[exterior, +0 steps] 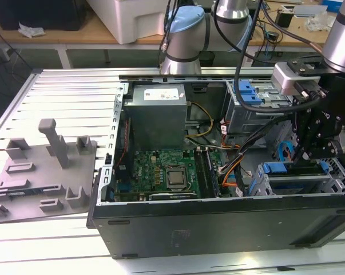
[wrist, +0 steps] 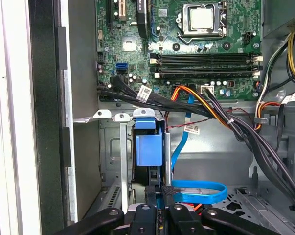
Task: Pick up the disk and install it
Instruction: 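Insert the second disk wire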
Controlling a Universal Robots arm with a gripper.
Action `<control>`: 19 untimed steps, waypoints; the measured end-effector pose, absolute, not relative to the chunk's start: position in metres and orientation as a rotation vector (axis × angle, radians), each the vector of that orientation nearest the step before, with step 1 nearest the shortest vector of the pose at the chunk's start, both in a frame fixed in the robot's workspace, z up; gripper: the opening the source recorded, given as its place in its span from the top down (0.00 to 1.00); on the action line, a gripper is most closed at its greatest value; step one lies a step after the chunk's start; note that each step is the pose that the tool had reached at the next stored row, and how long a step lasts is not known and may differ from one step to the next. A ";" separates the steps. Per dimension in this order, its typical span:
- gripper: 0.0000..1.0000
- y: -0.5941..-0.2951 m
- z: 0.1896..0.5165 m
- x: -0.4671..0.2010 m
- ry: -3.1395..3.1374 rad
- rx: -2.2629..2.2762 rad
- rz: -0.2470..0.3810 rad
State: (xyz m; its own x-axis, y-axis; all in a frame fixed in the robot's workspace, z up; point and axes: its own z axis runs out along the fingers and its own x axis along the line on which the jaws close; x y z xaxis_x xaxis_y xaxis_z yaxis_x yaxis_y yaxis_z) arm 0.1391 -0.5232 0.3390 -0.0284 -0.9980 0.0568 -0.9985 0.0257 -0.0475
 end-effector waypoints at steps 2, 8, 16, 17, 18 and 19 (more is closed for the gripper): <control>0.84 -0.523 0.339 0.139 -2.244 2.184 0.115; 0.70 -0.523 0.339 0.139 -2.244 2.185 0.115; 0.70 -0.516 0.346 0.139 -2.246 2.186 0.119; 0.70 -0.514 0.347 0.138 -2.247 2.186 0.120; 0.70 -0.511 0.348 0.138 -2.248 2.187 0.122; 0.70 -0.510 0.348 0.137 -2.249 2.187 0.125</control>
State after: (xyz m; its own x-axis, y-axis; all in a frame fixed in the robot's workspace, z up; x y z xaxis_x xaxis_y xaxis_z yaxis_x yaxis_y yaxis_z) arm 0.1368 -0.5100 0.3482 -0.0291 -0.9980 0.0567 -0.9981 0.0260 -0.0555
